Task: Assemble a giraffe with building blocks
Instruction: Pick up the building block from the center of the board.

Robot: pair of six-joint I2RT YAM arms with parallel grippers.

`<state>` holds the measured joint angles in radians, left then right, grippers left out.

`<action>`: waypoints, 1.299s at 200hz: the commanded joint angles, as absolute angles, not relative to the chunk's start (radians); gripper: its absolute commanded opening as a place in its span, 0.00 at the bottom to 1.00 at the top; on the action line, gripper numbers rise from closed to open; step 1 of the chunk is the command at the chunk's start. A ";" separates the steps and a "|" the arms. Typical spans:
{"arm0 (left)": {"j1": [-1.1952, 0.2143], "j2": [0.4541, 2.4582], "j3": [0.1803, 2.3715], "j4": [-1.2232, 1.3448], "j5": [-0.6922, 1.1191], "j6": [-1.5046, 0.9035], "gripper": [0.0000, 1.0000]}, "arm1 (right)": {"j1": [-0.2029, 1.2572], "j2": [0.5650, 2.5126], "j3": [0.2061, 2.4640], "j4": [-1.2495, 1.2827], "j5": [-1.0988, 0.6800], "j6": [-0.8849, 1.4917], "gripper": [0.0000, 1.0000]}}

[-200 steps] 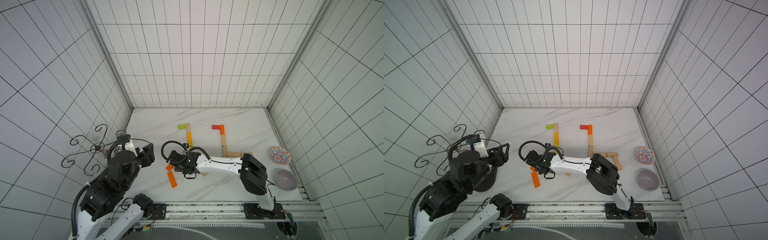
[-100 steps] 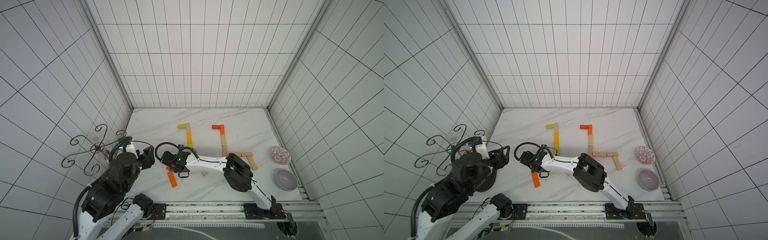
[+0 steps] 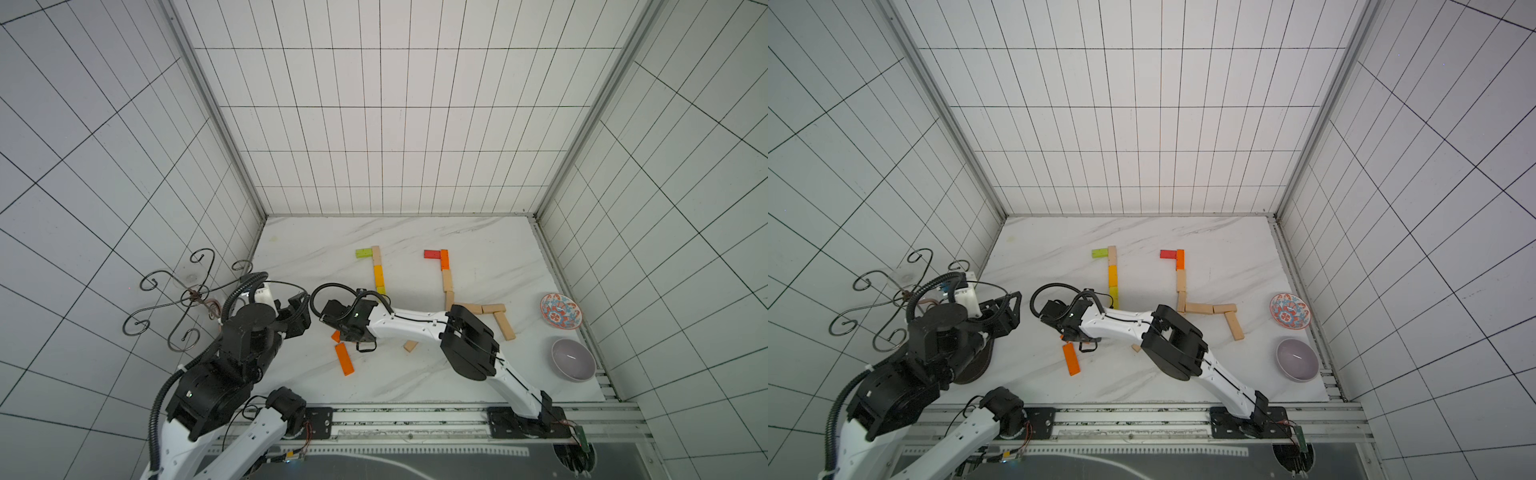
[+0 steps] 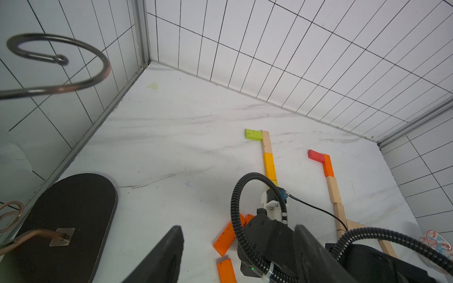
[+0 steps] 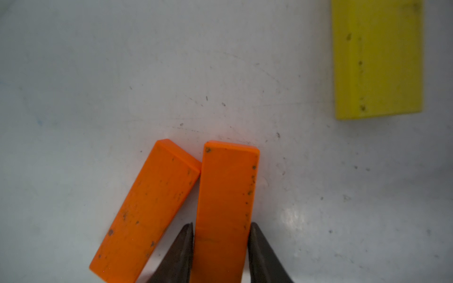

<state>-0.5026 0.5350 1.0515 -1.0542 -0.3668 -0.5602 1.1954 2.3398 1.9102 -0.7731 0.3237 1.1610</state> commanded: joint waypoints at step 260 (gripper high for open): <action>-0.499 0.727 0.976 -0.851 -0.331 -0.597 0.71 | 0.802 1.669 1.265 -0.485 -0.145 -0.674 0.00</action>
<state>-0.5030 0.7082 0.9932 -0.8959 -0.3454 -0.5716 0.8410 1.6878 1.3422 -0.4656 -0.0574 -0.3717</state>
